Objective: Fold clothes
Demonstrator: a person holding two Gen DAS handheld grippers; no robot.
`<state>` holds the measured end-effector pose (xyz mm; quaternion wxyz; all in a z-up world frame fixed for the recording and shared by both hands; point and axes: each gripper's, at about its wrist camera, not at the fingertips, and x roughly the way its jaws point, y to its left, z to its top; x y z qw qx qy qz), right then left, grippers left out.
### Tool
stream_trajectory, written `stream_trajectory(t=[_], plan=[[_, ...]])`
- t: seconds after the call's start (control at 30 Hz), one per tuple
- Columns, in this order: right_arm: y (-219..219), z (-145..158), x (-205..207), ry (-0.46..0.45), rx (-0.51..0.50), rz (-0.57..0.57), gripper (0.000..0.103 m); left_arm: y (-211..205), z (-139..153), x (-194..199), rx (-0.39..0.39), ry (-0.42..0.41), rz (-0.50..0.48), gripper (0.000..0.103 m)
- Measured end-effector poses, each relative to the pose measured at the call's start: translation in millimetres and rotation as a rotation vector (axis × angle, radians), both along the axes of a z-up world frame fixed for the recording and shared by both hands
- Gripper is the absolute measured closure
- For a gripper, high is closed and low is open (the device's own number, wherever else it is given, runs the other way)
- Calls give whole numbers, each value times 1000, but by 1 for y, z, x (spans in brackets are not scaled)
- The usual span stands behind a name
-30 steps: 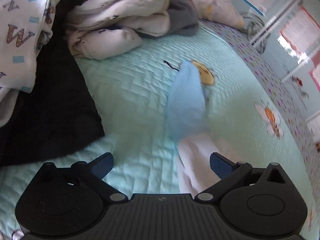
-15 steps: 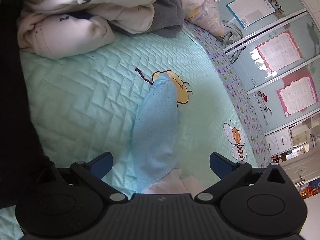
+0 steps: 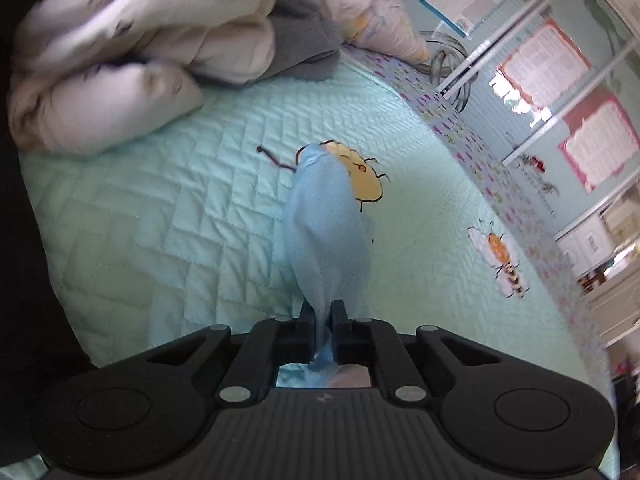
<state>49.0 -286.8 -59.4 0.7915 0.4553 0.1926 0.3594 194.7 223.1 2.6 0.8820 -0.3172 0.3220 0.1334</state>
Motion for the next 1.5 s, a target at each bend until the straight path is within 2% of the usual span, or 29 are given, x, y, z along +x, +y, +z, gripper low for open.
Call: stream_trajectory(t=[0.13, 0.17, 0.23, 0.33, 0.4, 0.43, 0.47, 0.5, 0.53, 0.57, 0.6, 0.67, 0.7, 0.77, 0.83, 0.87, 0.9, 0.93, 1.0, 1.03, 1.1, 1.17, 1.23, 1.27, 1.3, 1.47, 1.5], plan=[[0, 0, 0, -1, -2, 1, 9, -28, 21, -2, 203, 13, -62, 101], [-1, 0, 0, -1, -2, 1, 9, -38, 27, -3, 272, 15, -76, 101], [-1, -1, 0, -1, -1, 2, 9, -67, 38, -5, 457, 29, -124, 101], [-2, -1, 0, -2, -2, 3, 8, -141, 39, -21, 923, 26, -284, 101], [-3, -2, 0, -2, -3, 4, 8, -209, 24, -48, 1300, -13, -480, 101], [-3, -1, 0, -2, -4, 4, 8, -238, 9, -66, 1455, -44, -589, 100], [-3, -1, 0, -2, -4, 4, 8, -264, -7, -85, 1593, -75, -699, 96], [-3, -1, 0, -2, -4, 4, 8, -281, -20, -99, 1690, -93, -773, 92], [0, 3, 1, -1, -5, 3, 8, -293, -33, -112, 1767, -104, -828, 90], [0, 3, 1, -1, -3, 3, 8, -306, -46, -124, 1843, -116, -884, 95], [0, 2, 0, -1, -1, 3, 8, -310, -48, -131, 1876, -126, -882, 92], [0, 3, 0, -1, 0, 3, 8, -309, -43, -137, 1898, -146, -818, 67], [-1, 2, 0, -1, 0, 3, 8, -306, -38, -139, 1888, -152, -791, 59], [-1, 2, 0, -1, -1, 4, 8, -299, -27, -151, 1892, -209, -750, 26], [1, 3, 0, 0, -2, 3, 8, -293, -13, -171, 1847, -290, -793, 17], [2, 5, 0, 0, -2, 2, 8, -290, -3, -180, 1783, -314, -826, 13], [2, 4, 0, 1, -1, 2, 8, -286, 8, -187, 1705, -320, -839, 12], [2, 5, 0, 1, 0, 2, 8, -281, 19, -189, 1631, -318, -813, 12], [3, 5, 0, 1, 1, 2, 8, -267, 41, -188, 1473, -313, -716, 12], [2, 5, 0, 1, 2, 2, 8, -253, 55, -180, 1347, -291, -659, 12], [1, 5, 0, 1, 3, 2, 8, -220, 77, -156, 1041, -212, -563, 10], [1, 5, 0, 1, 5, 2, 8, -180, 88, -125, 664, -138, -517, 31], [2, 5, 1, 1, 8, 2, 8, -153, 87, -100, 394, -111, -505, 39], [2, 5, 2, 1, 9, 2, 8, -143, 83, -91, 316, -109, -497, 39], [2, 5, 2, 1, 9, 2, 8, -138, 76, -81, 274, -98, -492, 38], [2, 4, 2, 1, 8, 3, 8, -141, 42, -21, 145, 60, -389, 34], [2, 4, 2, 1, 8, 3, 8, -141, 37, -19, 129, 72, -375, 34]])
